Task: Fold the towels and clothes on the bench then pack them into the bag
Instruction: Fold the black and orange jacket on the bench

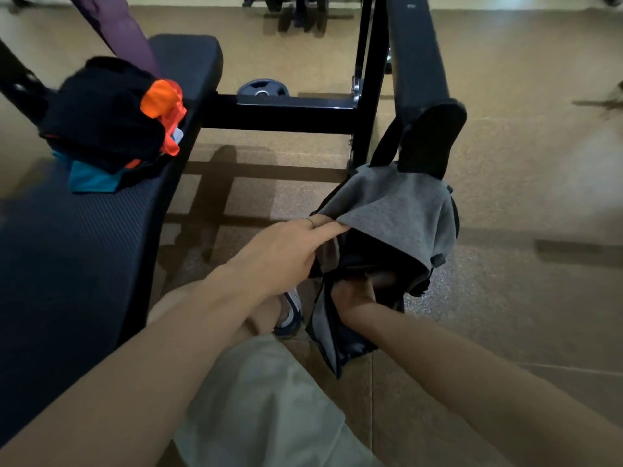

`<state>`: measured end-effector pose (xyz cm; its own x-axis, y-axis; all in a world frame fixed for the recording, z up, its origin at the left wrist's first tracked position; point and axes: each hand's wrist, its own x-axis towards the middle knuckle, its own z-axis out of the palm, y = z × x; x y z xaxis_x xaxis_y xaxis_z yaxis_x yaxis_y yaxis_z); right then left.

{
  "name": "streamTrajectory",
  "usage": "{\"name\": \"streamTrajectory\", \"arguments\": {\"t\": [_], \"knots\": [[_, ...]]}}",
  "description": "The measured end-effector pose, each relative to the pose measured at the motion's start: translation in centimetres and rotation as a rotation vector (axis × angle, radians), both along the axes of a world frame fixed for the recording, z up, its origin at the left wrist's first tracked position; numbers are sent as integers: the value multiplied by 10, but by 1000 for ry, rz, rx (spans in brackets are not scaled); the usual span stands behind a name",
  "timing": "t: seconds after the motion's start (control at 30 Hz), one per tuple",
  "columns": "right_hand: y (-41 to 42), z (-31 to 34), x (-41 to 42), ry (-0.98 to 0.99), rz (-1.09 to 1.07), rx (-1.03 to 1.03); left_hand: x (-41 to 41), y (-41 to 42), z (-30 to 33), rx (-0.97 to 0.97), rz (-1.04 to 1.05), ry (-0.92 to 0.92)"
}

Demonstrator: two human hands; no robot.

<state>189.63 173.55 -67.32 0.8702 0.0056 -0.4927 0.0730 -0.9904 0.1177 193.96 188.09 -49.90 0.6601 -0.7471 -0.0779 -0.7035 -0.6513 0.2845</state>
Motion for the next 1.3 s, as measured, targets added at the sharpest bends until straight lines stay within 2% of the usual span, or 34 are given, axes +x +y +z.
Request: {"name": "streamTrajectory", "arguments": {"t": [0.07, 0.17, 0.37, 0.53, 0.8, 0.9, 1.0, 1.07, 1.17, 1.23, 1.3], "knots": [[27, 30, -3, 62, 87, -5, 0, 12, 10, 2, 4, -21], [56, 79, 8, 21, 121, 164, 6, 48, 20, -33, 97, -21], [118, 151, 70, -242, 35, 692, 22, 153, 40, -138, 548, -30], [182, 166, 132, -293, -8, 950, 32, 234, 25, -11, 816, 84], [267, 164, 245, -462, -74, 968, 37, 304, -24, 32, 931, 317], [280, 160, 274, -473, -147, 912, 35, 311, -38, 95, 920, 240], [286, 157, 295, -490, -278, 942, 33, 311, -41, 100, 906, 162], [289, 157, 300, -497, -393, 959, 34, 314, -38, 35, 916, 200], [298, 176, 285, -572, -404, 1046, 39, 319, -22, -334, 1048, 426], [311, 202, 260, -652, -284, 1150, 42, 318, -4, -636, 1200, 560], [326, 234, 220, -723, -70, 1287, 42, 316, 18, -878, 1357, 633]]}}
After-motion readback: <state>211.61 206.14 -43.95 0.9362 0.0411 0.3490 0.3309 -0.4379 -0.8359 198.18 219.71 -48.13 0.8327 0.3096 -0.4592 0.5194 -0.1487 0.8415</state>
